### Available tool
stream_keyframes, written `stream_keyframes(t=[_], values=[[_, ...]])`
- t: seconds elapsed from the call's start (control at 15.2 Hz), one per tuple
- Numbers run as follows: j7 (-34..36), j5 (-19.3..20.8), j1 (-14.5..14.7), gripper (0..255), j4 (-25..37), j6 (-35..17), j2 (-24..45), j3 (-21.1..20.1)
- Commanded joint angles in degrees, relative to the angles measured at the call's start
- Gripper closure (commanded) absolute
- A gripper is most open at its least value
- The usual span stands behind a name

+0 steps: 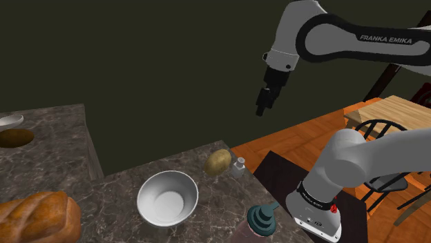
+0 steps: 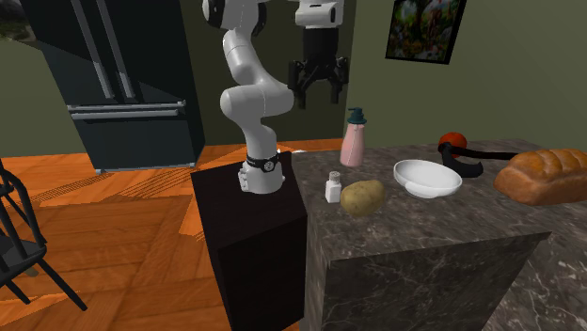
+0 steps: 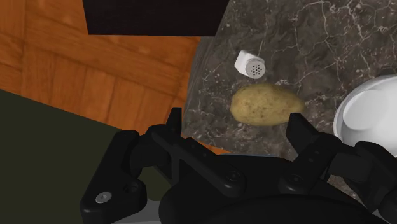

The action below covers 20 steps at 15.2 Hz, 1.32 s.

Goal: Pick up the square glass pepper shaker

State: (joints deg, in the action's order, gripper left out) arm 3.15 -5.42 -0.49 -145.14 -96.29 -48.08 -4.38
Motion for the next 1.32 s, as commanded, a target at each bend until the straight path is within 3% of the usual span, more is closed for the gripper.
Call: stream_keyframes(t=[0.0,0.73,0.92,1.25], values=[[1.3,-1.1,0.5,0,-3.9,-3.2,-0.3,-1.3],[7.7,-8.3,4.4,0,-18.6,-23.5,7.5,-9.0],[9.3,-10.7,5.7,0,-21.1,-30.5,12.6,-11.4],[9.2,-11.6,6.0,0,-22.8,-36.0,16.6,-12.3]])
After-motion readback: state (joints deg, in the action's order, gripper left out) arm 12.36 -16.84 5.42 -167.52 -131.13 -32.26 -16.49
